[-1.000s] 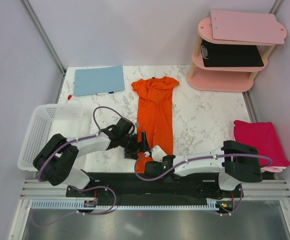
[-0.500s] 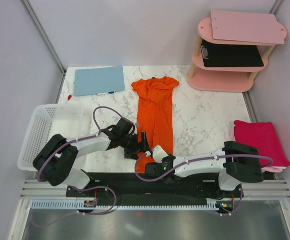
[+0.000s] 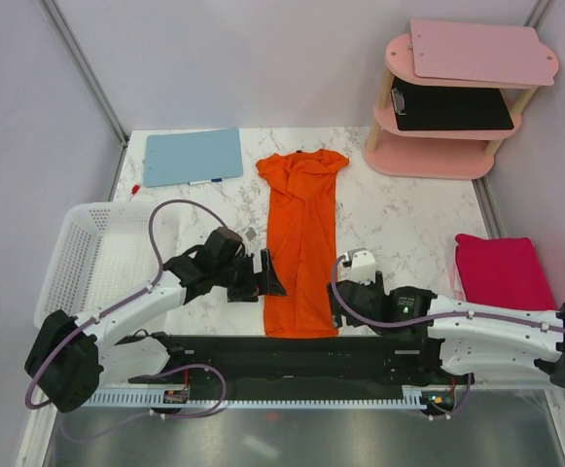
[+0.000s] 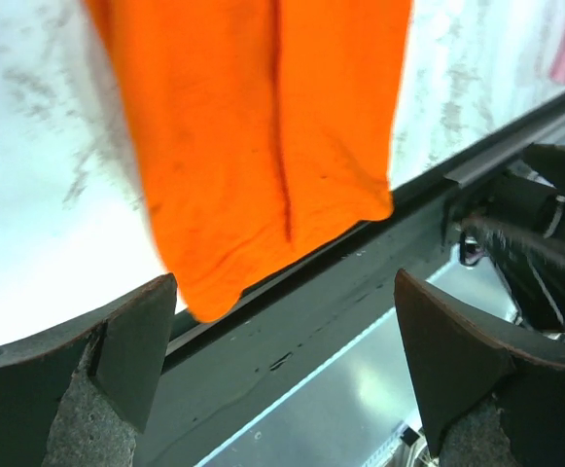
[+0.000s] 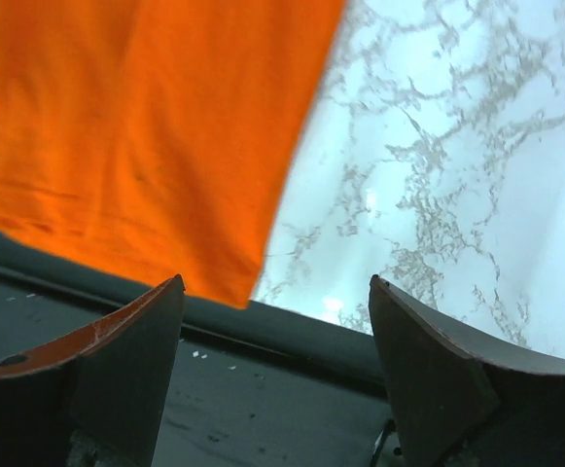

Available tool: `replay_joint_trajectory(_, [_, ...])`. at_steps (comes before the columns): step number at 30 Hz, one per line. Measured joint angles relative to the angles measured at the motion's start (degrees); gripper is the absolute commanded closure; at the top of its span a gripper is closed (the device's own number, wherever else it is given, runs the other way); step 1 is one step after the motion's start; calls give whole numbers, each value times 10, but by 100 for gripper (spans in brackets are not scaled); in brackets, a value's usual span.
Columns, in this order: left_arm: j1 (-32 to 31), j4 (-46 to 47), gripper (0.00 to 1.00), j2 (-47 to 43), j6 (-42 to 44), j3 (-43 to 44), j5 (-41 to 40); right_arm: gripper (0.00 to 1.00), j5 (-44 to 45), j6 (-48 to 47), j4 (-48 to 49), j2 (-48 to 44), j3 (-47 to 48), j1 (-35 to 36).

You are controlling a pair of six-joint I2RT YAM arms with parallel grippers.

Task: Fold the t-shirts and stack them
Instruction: Grab the bottom of the folded rectangular tshirt with both arms

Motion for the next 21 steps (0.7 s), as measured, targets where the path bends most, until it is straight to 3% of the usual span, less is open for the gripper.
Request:
replay_joint_trajectory(14, [0,-54,2,22,0,-45,-86,27,-242,10,248,-35,-191,-200])
replay_joint_trajectory(21, [0,-25,4,42,-3,-62,-71,28,-342,53,348,-7,-231,-217])
